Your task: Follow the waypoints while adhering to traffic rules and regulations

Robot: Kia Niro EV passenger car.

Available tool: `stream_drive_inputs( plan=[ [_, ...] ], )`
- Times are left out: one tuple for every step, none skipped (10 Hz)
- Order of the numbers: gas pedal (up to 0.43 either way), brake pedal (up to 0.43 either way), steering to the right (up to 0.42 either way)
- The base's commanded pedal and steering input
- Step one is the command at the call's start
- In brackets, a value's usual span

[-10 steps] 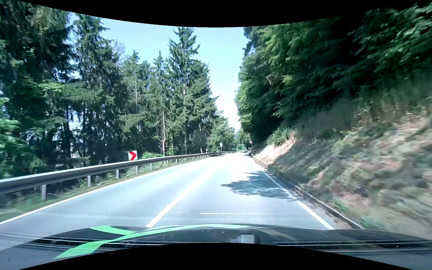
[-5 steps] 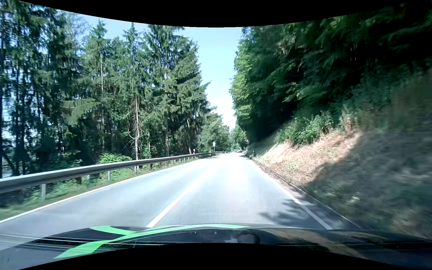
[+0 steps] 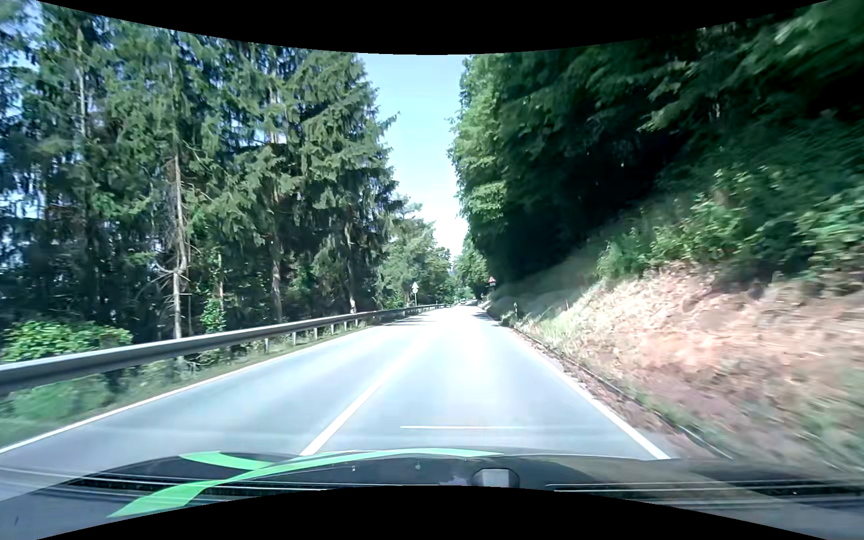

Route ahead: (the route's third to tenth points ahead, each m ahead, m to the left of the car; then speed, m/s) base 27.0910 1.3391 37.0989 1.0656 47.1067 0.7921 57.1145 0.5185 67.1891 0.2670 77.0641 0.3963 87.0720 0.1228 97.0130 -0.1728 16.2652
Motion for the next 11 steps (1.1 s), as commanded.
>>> stream_drive_inputs(
  plan=[
    [0.189, 0.0, 0.008],
    [0.177, 0.0, 0.006],
    [0.177, 0.0, 0.004],
    [0.177, 0.0, 0.003],
    [0.177, 0.0, 0.002],
    [0.177, 0.0, 0.001],
    [0.157, 0.0, 0.001],
    [0.138, 0.0, 0.001],
    [0.138, 0.0, -0.001],
    [0.15, 0.0, -0.003],
    [0.157, 0.0, -0.003]
  ],
)
